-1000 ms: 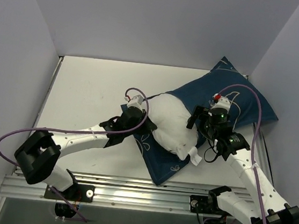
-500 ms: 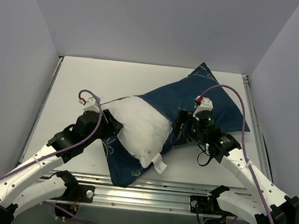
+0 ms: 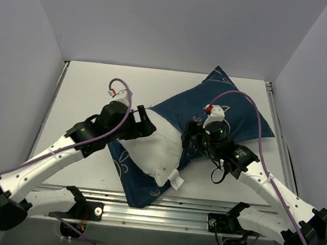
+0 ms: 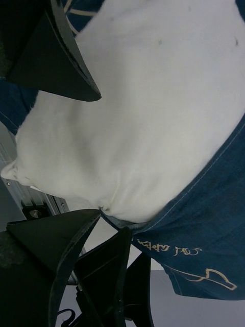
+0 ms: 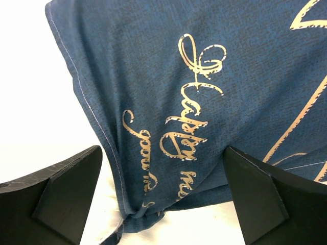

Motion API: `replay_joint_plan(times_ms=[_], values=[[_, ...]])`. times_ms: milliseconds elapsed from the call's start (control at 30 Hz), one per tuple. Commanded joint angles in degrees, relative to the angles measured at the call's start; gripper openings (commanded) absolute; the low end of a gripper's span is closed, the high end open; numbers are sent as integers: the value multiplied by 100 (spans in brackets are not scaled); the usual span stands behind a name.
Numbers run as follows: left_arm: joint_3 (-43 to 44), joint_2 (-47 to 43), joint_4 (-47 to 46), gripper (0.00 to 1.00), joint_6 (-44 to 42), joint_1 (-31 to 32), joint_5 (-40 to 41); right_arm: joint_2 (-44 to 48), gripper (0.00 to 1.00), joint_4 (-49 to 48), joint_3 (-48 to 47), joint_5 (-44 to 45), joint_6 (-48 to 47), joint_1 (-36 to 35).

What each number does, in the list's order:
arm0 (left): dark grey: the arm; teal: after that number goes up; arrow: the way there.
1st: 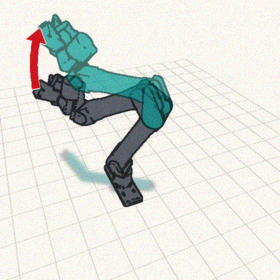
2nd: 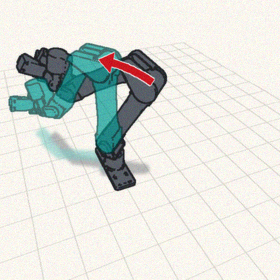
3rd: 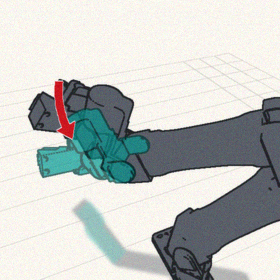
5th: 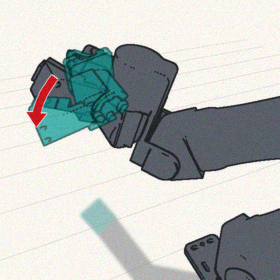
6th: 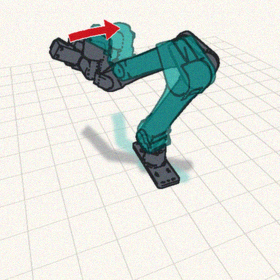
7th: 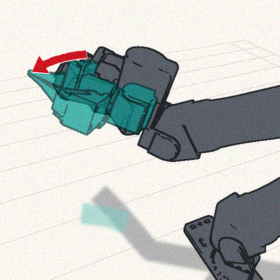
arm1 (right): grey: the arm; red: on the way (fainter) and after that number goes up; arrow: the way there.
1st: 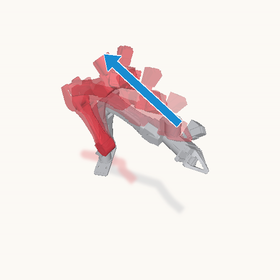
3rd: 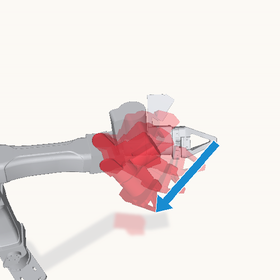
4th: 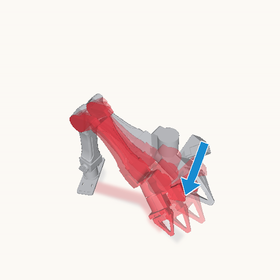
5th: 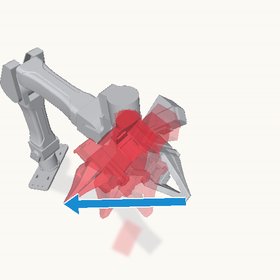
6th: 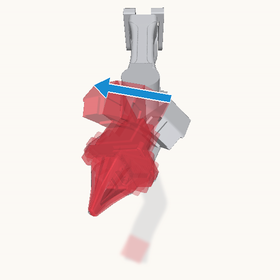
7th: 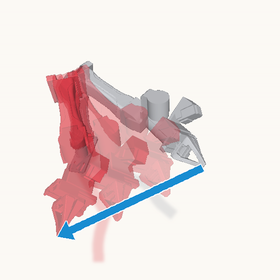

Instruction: Remove the pillowcase from the pillow

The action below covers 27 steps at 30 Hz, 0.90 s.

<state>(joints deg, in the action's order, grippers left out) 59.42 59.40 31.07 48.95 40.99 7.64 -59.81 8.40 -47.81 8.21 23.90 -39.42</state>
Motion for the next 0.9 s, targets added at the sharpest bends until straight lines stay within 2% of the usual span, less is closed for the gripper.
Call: replay_joint_plan(times_ms=[0, 133, 200, 333, 400, 433, 500, 533, 633, 667, 733, 767, 800, 833, 867], values=[[692, 826, -154, 94, 18, 523, 210, 13, 100, -111, -264, 366, -78, -75], [1194, 1976, -198, 94, 45, 796, 361, 101, 100, -76, -290, 462, -113, -110], [1230, 2242, -163, 94, 79, 884, 466, 110, 100, -6, -325, 480, -210, -136], [748, 2454, -302, 95, 299, 928, 659, 75, 100, 65, -378, 366, -386, -215], [467, 2401, -452, 100, 439, 928, 669, 40, 100, -23, -299, 305, -395, -294], [257, 2358, -583, 90, 466, 928, 669, -30, 100, -67, -273, 252, -369, -321], [114, 2357, -672, 82, 519, 928, 695, -118, 100, -251, -159, 225, -342, -452], [70, 2392, -725, 73, 519, 928, 704, -249, 100, -304, -123, 277, -316, -487], [-79, 2427, -952, 56, 528, 928, 704, -565, 100, -515, -27, 348, -298, -593], [-140, 2445, -1006, 43, 528, 928, 695, -645, 99, -567, -18, 392, -290, -602], [-176, 2463, -1103, 33, 502, 928, 660, -820, 98, -620, 17, 532, -263, -611], [-202, 2463, -1129, 19, 484, 928, 651, -874, 97, -655, 26, 785, -246, -611], [-203, 2445, -1147, 12, 458, 919, 651, -918, 95, -656, 44, 944, -228, -611], [-211, 2376, -1130, 3, 432, 919, 642, -988, 88, -656, 70, 1129, -202, -602], [-211, 2331, -1086, 2, 405, 919, 660, -1023, 82, -621, 70, 1331, -158, -585]])
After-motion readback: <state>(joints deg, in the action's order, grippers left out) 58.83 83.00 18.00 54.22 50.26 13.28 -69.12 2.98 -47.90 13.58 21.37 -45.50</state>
